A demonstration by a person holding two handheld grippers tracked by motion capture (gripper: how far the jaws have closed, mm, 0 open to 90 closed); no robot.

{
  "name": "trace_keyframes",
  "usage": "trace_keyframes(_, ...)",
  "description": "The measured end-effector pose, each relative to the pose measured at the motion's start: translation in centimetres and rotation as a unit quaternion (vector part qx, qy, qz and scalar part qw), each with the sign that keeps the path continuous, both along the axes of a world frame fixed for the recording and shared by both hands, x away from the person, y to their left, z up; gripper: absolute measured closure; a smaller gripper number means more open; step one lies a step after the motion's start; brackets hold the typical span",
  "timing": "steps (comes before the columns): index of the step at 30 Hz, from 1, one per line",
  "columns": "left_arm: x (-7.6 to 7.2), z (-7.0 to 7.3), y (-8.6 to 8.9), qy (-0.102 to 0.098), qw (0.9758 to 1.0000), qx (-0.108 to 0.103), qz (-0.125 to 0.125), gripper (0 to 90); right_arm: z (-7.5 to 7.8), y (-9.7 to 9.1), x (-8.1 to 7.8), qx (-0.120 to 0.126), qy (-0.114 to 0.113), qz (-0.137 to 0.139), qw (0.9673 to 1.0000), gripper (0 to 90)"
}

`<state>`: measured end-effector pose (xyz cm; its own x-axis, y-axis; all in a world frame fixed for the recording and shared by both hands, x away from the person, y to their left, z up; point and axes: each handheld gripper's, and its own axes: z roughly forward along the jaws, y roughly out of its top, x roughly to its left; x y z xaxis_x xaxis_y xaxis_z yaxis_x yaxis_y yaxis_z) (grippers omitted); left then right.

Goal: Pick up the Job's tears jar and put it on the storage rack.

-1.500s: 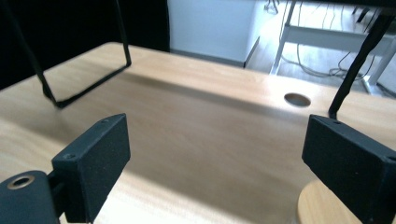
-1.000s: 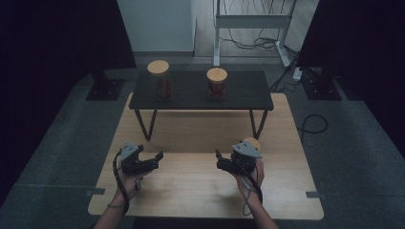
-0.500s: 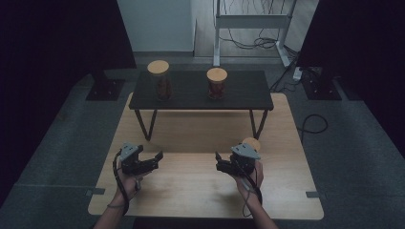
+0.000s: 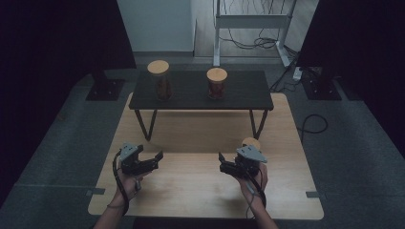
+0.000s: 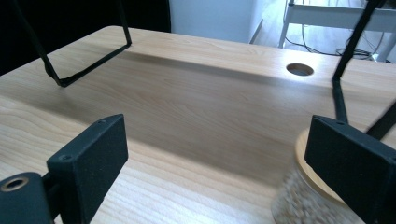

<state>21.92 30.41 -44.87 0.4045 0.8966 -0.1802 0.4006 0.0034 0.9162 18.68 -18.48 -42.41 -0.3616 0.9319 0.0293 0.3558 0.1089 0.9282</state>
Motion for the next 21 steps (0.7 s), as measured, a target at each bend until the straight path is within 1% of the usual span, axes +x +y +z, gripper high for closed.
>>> trace_keyframes(3,-0.1,0.1,0.0,-0.002,1.0,0.0,-0.001,5.8,-0.2,-0.6,-0.8,0.002,0.003,-0.009,1.0,5.1)
trace_keyframes(5,-0.1,0.1,-0.1,-0.002,1.0,0.0,-0.001,5.8,-0.2,-0.7,-1.1,0.002,0.003,-0.013,0.9999,4.3)
trace_keyframes(7,-0.2,0.1,-0.1,-0.002,1.0,0.0,-0.001,5.8,-0.3,-0.9,-1.5,0.002,0.004,-0.025,0.9997,3.3)
trace_keyframes(10,-0.2,0.1,-0.1,-0.002,1.0,0.0,-0.002,5.8,-0.5,-1.1,-2.1,0.002,0.006,-0.037,0.9993,2.3)
trace_keyframes(17,-0.3,0.2,-0.2,-0.004,1.0,0.002,-0.003,5.8,-0.7,-1.6,-2.7,0.002,0.01,-0.051,0.9987,1.6)
trace_keyframes(21,-0.3,0.2,-0.2,-0.003,1.0,0.002,-0.003,5.8,-1.0,-1.9,-2.9,-0.001,0.019,-0.056,0.9982,1.0)
